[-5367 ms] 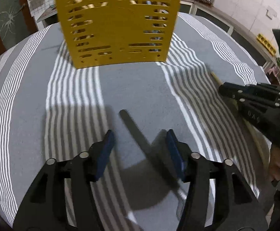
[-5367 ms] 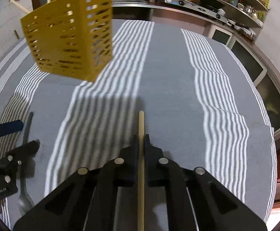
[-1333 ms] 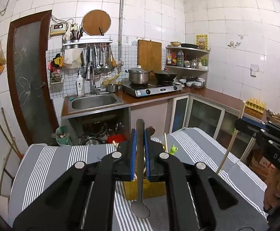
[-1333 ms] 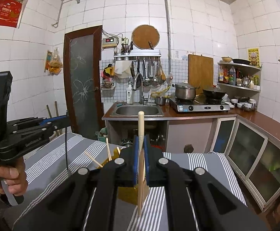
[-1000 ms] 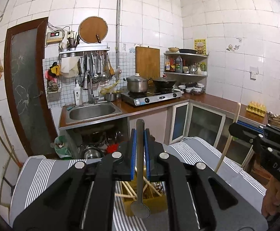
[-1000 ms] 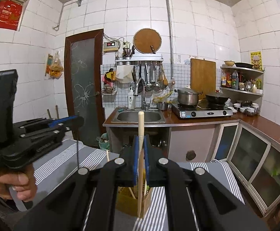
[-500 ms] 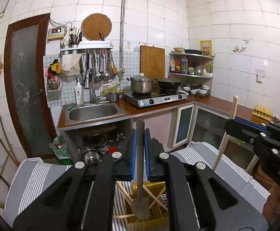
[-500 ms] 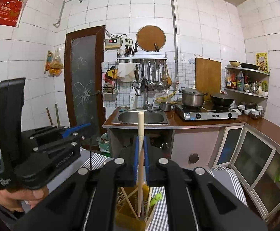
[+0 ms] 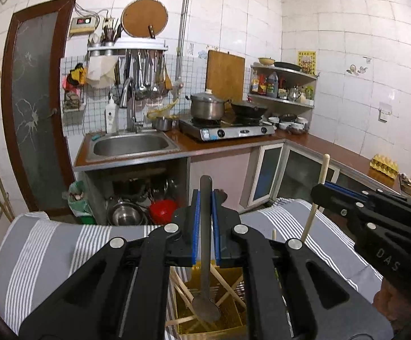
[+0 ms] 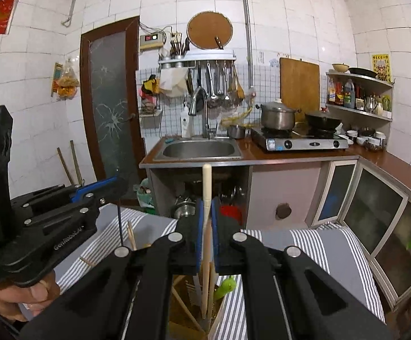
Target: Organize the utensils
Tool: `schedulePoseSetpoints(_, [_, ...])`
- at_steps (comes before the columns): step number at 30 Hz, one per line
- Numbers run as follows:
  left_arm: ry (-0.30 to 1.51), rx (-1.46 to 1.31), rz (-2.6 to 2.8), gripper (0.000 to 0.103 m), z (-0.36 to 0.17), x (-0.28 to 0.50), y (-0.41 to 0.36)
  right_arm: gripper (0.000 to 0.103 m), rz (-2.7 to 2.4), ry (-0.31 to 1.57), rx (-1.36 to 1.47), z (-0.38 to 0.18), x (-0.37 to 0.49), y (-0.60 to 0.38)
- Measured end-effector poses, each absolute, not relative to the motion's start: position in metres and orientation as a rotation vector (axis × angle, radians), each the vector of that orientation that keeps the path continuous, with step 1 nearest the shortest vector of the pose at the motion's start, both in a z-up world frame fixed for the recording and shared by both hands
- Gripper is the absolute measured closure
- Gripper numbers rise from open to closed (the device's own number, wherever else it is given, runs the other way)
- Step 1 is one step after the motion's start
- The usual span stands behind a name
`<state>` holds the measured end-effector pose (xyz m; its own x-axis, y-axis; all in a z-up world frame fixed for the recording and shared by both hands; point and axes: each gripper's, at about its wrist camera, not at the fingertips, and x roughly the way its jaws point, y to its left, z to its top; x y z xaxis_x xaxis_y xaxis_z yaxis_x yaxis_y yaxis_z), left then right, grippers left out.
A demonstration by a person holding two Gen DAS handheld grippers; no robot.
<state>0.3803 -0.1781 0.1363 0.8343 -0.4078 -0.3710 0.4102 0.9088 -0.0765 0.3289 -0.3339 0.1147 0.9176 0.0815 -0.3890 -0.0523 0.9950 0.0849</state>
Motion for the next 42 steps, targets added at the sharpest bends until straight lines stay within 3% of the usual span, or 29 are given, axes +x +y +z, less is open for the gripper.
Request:
schedulePoseSetpoints(8, [0.438,0.021,-0.432,0.096,0.107,0.387,-0.184,0.097,0.074,0.430,0.072,0.098,0.330,-0.330])
schedulePoseSetpoints(10, [0.452,0.019,-0.425,0.096,0.098,0.392,-0.184,0.087,0.078,0.450,0.075,0.095,0.332,-0.330])
schedulePoseSetpoints(11, [0.452,0.018,-0.418,0.085,0.095,0.393,-0.184,0.069,0.074,0.444,0.080,0.094,0.331,-0.332])
schedulePoseSetpoints(12, [0.454,0.017,-0.418,0.072,0.092,0.393,-0.183,0.063,0.073,0.440,0.090,0.094,0.328,-0.334])
schedulePoseSetpoints(16, [0.469,0.030,-0.420,0.065,0.088,0.391,-0.179,0.063,0.052,0.407,0.110,0.100,0.314,-0.343])
schedulePoseSetpoints(18, [0.449,0.027,-0.411,0.051,0.094,0.382,-0.172,0.061,0.039,0.384,0.114,0.106,0.301,-0.350])
schedulePoseSetpoints(19, [0.438,0.027,-0.405,0.049,0.097,0.378,-0.169,0.059,0.035,0.378,0.116,0.108,0.297,-0.352])
schedulePoseSetpoints(22, [0.398,0.050,-0.379,0.036,0.107,0.357,-0.151,0.051,0.007,0.348,0.102,0.116,0.270,-0.361])
schedulePoseSetpoints(27, [0.310,0.114,-0.290,0.006,0.117,0.290,-0.093,0.027,-0.020,0.312,0.014,0.123,0.199,-0.362])
schedulePoseSetpoints(32, [0.230,0.103,-0.163,0.005,0.099,0.207,-0.034,0.020,-0.050,0.252,0.065,0.098,0.114,-0.371])
schedulePoseSetpoints(42, [0.215,0.069,-0.098,0.005,0.019,0.106,-0.001,0.017,-0.120,0.268,0.091,-0.015,0.025,-0.352])
